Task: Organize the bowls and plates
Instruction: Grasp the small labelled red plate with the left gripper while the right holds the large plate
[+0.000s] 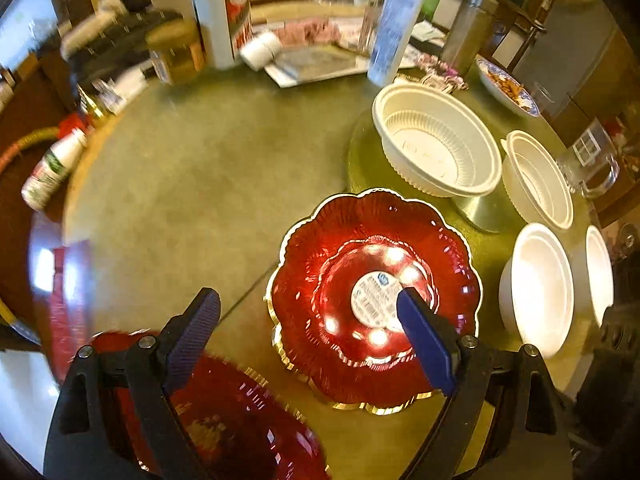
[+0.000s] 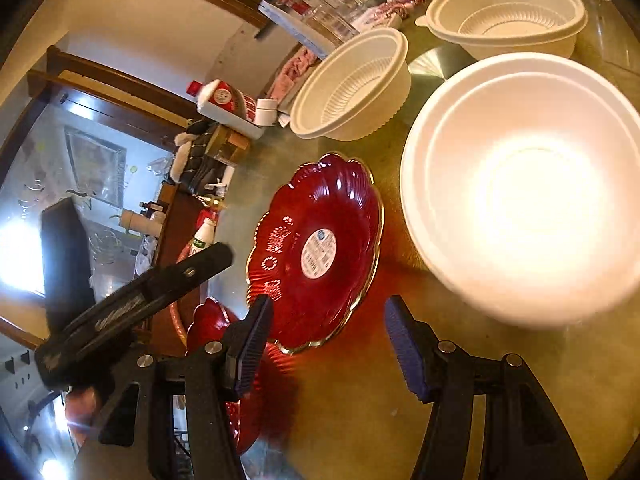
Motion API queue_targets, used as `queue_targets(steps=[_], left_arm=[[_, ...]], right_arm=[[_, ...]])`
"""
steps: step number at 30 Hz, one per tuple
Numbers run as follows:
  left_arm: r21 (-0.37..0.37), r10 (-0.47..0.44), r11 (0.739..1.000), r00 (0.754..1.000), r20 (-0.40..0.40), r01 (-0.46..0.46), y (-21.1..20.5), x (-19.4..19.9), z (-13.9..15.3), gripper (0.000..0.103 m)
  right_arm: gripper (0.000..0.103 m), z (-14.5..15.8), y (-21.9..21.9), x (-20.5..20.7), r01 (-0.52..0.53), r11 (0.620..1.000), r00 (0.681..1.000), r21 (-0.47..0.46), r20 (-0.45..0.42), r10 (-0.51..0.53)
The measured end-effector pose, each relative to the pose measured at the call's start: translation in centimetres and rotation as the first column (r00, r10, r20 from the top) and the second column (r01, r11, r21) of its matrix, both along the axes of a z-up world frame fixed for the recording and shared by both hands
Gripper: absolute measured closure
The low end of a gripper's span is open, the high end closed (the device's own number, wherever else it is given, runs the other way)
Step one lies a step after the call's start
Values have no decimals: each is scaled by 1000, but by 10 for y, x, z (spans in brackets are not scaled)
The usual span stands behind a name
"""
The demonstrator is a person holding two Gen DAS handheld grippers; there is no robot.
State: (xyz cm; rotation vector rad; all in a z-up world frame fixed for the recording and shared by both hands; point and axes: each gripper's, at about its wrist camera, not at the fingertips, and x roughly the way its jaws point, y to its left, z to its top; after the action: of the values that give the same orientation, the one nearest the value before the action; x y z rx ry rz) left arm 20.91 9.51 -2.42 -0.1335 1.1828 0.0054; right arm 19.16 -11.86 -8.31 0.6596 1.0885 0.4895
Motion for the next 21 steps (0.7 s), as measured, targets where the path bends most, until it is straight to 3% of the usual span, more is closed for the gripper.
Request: queue_targets(steps=[6,8,11,16,19,21], left_arm=[[-104,-2,995,1000,-29,-1,6,21,-11,28],[-109,-14,994,999,-51,9,7,27,-17,46],[-69,-35,997,998,-59,31,6,32,-21,55],[-72,-32,997,994,-107,24,9,35,-37,56],[-113,-19,994,993,-117,6,13,35,-43,56],[-98,-21,995,992,-121,10,12,33,-43,64]], right_arm=[[42,-7,1,12,1,999,1000,-43,-3,-1],[42,-9,0,14,4,999,1000,-34,-2,-4],[42,-11,-1,16,5,1000,1000,-23,-3,-5],[42,-15,3,18,-19,1000,1000,-7,-13,19],[43,-14,6,19,-30,999,999,-13,-10,30],[53,-14,7,18,-31,999,999,-17,-13,31]])
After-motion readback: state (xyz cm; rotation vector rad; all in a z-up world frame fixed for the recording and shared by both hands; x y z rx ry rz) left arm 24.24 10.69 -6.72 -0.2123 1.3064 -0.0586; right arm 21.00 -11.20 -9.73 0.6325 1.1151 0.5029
